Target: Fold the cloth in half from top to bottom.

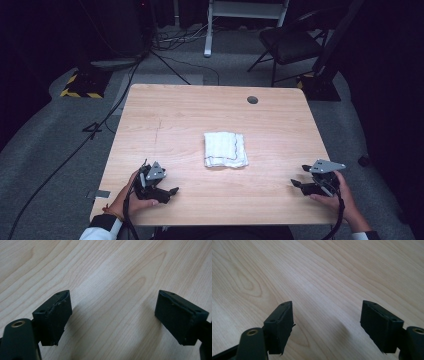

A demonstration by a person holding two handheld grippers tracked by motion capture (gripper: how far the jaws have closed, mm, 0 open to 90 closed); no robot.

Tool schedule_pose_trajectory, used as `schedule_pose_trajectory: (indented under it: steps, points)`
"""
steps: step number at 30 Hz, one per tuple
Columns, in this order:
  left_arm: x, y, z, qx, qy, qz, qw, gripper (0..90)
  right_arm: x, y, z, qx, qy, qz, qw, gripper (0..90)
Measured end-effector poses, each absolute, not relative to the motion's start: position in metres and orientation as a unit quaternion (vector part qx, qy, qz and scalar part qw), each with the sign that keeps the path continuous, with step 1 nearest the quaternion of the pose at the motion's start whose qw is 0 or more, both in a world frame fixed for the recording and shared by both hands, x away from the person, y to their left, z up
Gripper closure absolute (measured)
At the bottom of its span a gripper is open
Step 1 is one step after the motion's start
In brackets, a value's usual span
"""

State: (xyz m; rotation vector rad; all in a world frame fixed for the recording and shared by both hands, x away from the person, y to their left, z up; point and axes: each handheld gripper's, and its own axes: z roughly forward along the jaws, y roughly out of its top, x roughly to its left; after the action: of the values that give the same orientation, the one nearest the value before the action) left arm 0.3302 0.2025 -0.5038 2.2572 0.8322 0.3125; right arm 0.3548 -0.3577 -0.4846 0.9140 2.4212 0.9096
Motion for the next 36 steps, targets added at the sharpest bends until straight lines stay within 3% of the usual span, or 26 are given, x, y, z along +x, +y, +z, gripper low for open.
schedule_pose_trajectory:
  steps: [13,36]
  points:
    - [0.325,0.218,-0.504,0.865,0.339,0.127,0.348,14.3,0.340,-0.392,-0.503,0.395,0.822,0.364,0.188,22.7]
    - [0.325,0.219,-0.504,0.864,0.342,0.130,0.346,14.3,0.341,-0.393,-0.503,0.408,0.818,0.363,0.182,21.1]
